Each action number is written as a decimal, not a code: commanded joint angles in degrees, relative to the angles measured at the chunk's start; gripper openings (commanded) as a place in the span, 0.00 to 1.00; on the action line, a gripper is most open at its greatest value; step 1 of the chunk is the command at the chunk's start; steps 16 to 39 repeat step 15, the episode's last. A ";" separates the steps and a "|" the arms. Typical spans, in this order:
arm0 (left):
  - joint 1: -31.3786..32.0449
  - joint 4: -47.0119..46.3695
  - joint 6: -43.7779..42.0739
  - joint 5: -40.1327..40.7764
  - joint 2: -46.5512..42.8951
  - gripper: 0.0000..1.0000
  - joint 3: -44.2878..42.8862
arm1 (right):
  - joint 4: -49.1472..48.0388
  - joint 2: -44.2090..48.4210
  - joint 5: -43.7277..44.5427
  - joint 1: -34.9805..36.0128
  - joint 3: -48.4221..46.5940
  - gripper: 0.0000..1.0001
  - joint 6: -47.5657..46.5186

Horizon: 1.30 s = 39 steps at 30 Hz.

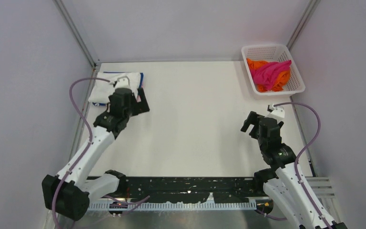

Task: Fold and stack the t-shirts
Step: Reset both arms

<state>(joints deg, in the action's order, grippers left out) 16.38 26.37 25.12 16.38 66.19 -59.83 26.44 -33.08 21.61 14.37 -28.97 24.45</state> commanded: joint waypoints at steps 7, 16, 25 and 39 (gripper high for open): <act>9.60 -13.53 10.37 -1.36 -19.98 1.00 29.80 | -5.81 4.72 -0.89 -0.20 7.35 0.95 4.68; 9.55 -10.90 8.91 -0.03 -25.09 1.00 29.01 | -8.25 4.47 -0.52 -0.24 8.11 0.95 4.55; 9.55 -10.90 8.91 -0.03 -25.09 1.00 29.01 | -8.25 4.47 -0.52 -0.24 8.11 0.95 4.55; 9.55 -10.90 8.91 -0.03 -25.09 1.00 29.01 | -8.25 4.47 -0.52 -0.24 8.11 0.95 4.55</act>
